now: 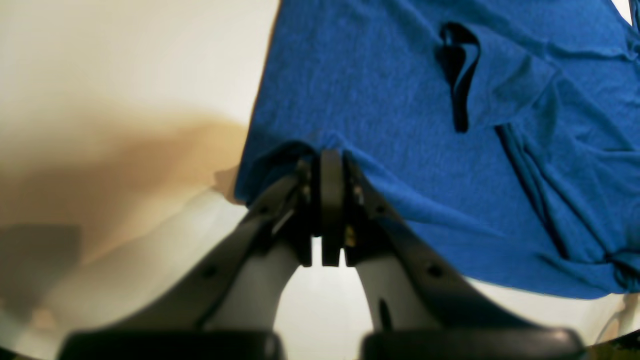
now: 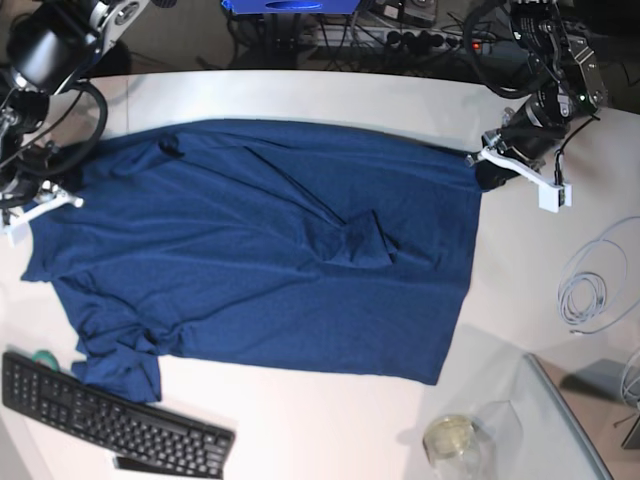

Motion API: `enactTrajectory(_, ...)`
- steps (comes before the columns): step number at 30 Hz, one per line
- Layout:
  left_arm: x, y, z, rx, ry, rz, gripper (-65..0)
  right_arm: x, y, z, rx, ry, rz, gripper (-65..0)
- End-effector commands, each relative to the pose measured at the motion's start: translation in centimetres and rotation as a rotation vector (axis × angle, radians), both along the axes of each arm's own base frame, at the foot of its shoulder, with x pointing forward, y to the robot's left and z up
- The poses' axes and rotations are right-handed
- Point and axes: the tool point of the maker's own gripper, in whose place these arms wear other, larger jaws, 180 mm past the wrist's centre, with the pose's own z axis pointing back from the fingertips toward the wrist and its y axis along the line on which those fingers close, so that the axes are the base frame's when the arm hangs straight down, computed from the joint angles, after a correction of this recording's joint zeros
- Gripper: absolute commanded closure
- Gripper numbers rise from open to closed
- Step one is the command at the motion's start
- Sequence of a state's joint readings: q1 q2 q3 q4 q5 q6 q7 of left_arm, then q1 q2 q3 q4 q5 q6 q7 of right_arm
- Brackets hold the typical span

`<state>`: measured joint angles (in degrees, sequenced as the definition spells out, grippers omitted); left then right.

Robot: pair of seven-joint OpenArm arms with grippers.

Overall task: Layout the t-shirt on the table in an organized manner, then fold the t-shirt properly
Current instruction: 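Lower the held corners with both grippers to lay the shirt flat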

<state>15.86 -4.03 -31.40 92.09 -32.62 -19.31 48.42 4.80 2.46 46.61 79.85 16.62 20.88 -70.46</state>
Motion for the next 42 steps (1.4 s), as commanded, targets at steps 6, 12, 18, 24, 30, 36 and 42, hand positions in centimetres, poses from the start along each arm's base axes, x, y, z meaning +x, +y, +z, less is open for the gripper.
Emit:
enactTrajectory(6, 2.0, 0.5, 0.7, -0.011, -0.047, 0.017, 0.0, 2.2, -1.5, 0.4, -0.020, -0.077, -0.036, -0.2)
enactTrajectory(12, 2.2, 0.5, -0.2, -0.027, -0.029, 0.023, 0.0, 2.6, -1.2, -0.3, 0.005, -0.073, -0.040, -0.2)
enactTrajectory(18, 2.3, 0.6, -0.4, -0.034, -0.026, 0.031, 0.0, 3.0, -1.9, -0.2, -0.009, -0.090, -0.098, -0.2)
enactTrajectory(24, 2.4, 0.7, -0.3, -0.033, -0.029, 0.032, 0.0, 3.0, -2.0, -0.1, -0.011, -0.090, -0.110, -0.2)
enactTrajectory(30, 3.3, 0.7, 0.2, -0.034, -0.049, 0.032, 0.0, 3.0, -2.0, -0.1, -0.012, -0.091, -0.110, -0.2)
enactTrajectory(36, 3.4, 0.5, 0.2, -0.035, -0.050, 0.028, 0.0, 3.1, -1.9, 0.0, -0.007, -0.096, -0.112, -1.2)
enactTrajectory(42, 3.4, 0.7, 0.3, -0.033, -0.050, 0.032, 0.0, 3.4, -2.1, 2.3, -0.073, -0.179, -0.110, -28.4)
